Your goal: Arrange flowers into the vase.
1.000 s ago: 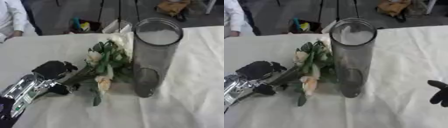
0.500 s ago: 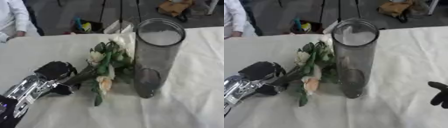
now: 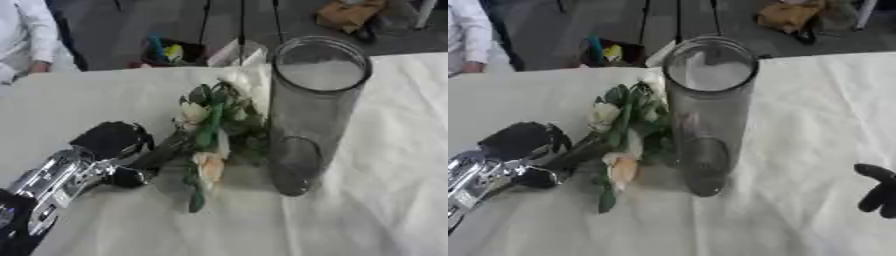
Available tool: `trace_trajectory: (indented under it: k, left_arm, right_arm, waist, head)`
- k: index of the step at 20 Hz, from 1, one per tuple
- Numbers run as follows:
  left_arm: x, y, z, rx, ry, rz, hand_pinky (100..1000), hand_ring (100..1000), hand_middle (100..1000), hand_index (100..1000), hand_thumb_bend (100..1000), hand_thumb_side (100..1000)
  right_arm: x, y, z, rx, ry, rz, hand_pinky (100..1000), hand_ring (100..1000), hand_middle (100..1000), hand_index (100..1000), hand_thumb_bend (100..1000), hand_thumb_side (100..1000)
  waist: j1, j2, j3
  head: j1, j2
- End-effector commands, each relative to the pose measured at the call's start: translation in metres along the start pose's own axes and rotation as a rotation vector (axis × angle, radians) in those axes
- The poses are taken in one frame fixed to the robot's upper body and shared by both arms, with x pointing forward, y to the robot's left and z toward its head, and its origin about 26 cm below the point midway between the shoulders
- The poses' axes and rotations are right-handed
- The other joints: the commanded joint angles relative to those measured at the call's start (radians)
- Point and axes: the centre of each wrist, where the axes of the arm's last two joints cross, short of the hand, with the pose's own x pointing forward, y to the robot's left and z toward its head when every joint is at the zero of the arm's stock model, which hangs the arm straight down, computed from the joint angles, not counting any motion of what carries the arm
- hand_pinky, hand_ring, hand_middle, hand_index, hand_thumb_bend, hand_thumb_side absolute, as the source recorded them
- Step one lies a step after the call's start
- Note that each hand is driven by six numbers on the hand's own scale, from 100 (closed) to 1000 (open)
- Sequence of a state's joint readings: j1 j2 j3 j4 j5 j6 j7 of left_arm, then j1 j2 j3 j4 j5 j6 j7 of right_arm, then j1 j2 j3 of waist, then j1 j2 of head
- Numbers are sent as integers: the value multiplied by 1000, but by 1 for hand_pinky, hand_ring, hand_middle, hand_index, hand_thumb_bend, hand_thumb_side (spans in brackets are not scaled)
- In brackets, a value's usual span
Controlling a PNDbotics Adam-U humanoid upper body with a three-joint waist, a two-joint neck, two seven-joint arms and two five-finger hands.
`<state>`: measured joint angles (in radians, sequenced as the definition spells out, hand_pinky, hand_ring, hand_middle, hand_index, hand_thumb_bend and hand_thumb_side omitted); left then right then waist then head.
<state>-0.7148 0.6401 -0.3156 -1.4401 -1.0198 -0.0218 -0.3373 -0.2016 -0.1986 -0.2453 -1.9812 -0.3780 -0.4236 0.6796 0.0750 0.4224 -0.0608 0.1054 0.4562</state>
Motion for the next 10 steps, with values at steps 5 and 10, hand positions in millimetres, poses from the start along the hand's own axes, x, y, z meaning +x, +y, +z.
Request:
trace_trajectory:
  k: [5,10]
  left_arm:
    - [-1,12,-1,34,-3,1,160,308,443,648,103,502]
    - [-1,12,-2,48,4,39,100,214,345,525,100,469]
  right_arm:
    - [5,-2,-3,19,-7,22,885,568,475,694,100,1000]
    - [5,-2,-3,20,-3,23,886,568,473,694,100,1000]
  waist:
    - [15,-3,-3]
    - [16,-1,-6]
  head:
    - [5,-12]
    - [6,-13]
